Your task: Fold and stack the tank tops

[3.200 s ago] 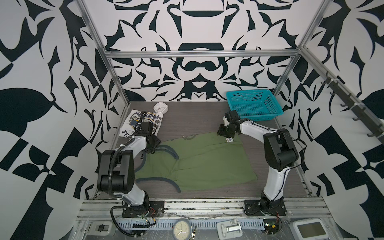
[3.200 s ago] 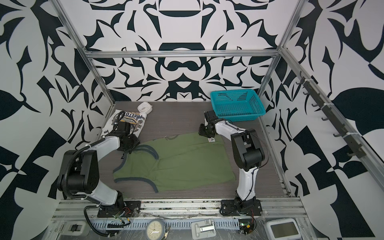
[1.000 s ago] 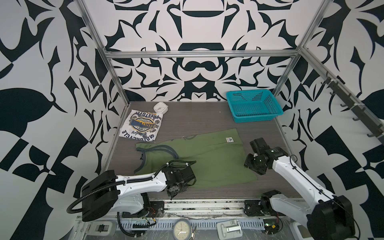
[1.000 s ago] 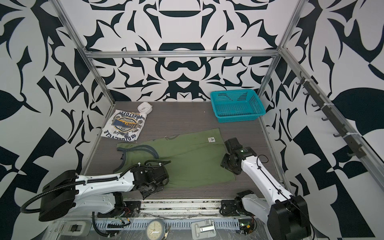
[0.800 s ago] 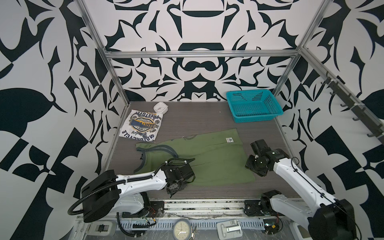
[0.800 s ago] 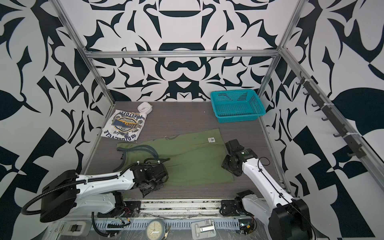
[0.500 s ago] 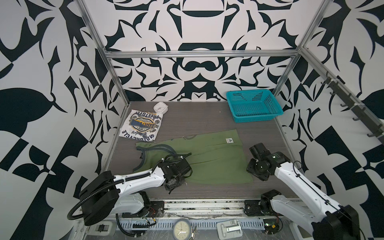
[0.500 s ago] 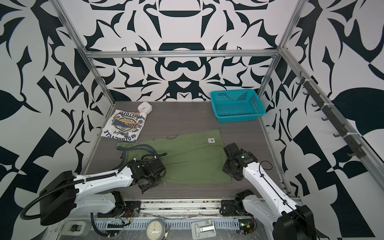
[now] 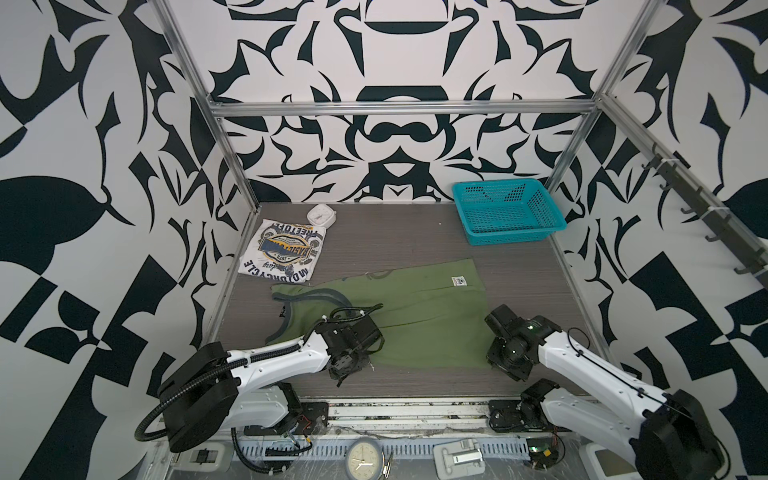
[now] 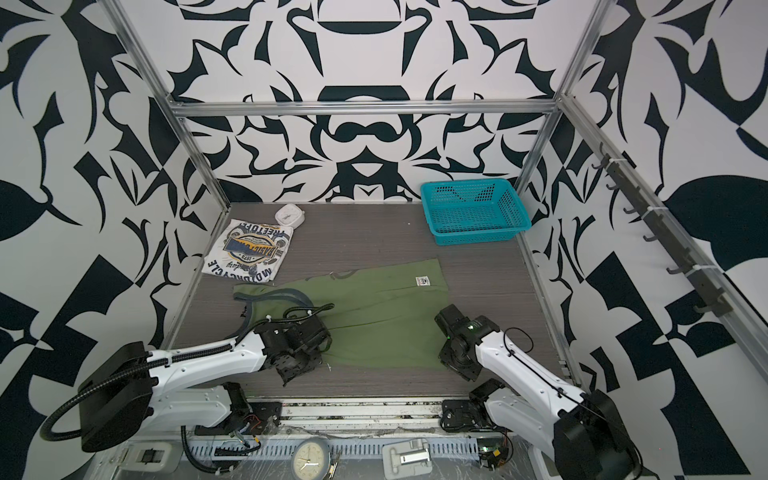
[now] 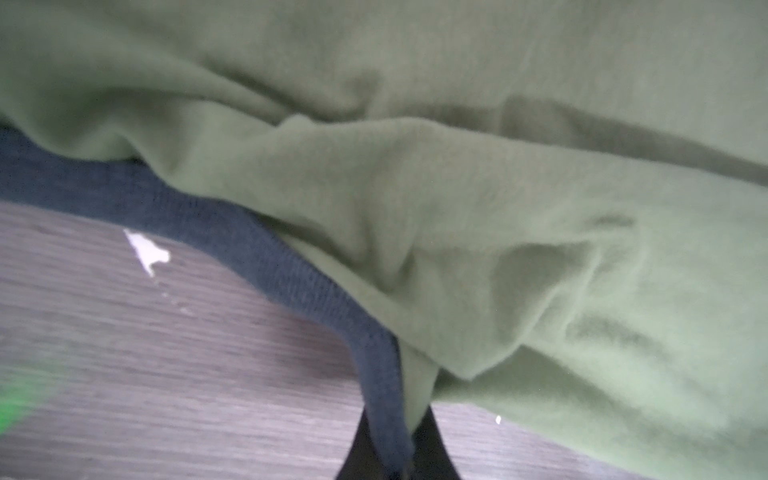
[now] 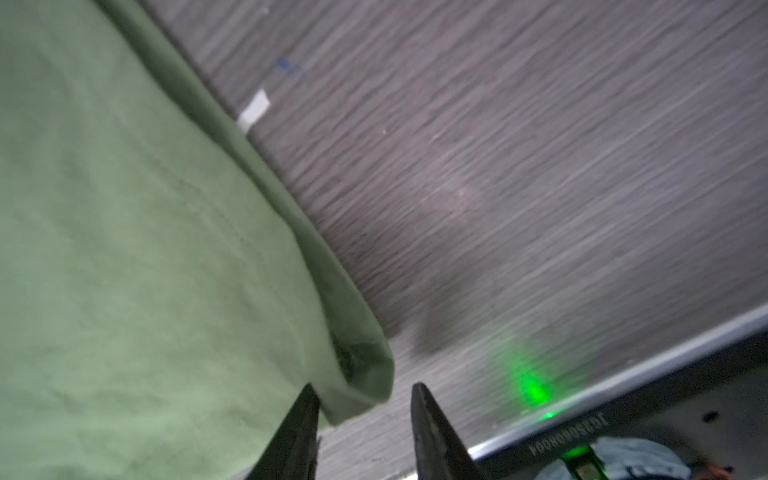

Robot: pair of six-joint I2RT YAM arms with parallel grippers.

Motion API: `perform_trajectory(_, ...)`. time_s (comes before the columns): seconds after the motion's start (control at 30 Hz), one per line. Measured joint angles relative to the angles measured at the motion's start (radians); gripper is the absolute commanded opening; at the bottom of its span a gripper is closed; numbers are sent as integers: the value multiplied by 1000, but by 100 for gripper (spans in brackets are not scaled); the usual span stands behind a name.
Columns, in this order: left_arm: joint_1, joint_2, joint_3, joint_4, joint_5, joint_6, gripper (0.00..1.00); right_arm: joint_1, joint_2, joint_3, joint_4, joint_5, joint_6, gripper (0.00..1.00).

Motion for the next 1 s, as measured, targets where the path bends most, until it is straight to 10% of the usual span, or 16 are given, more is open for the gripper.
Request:
perform_trajectory(0.5,-64,-52,15,-12,40,30,0,1,32,42,14,65,-83,1)
perform_trajectory(0.8,-164,-48,133,-146,109,48,0,-13,64,198,-59,113,-185,0)
perform_trajectory(1.0,-58,-87,169,-216,142,107,0,-105,153,326,-45,109,-312,0)
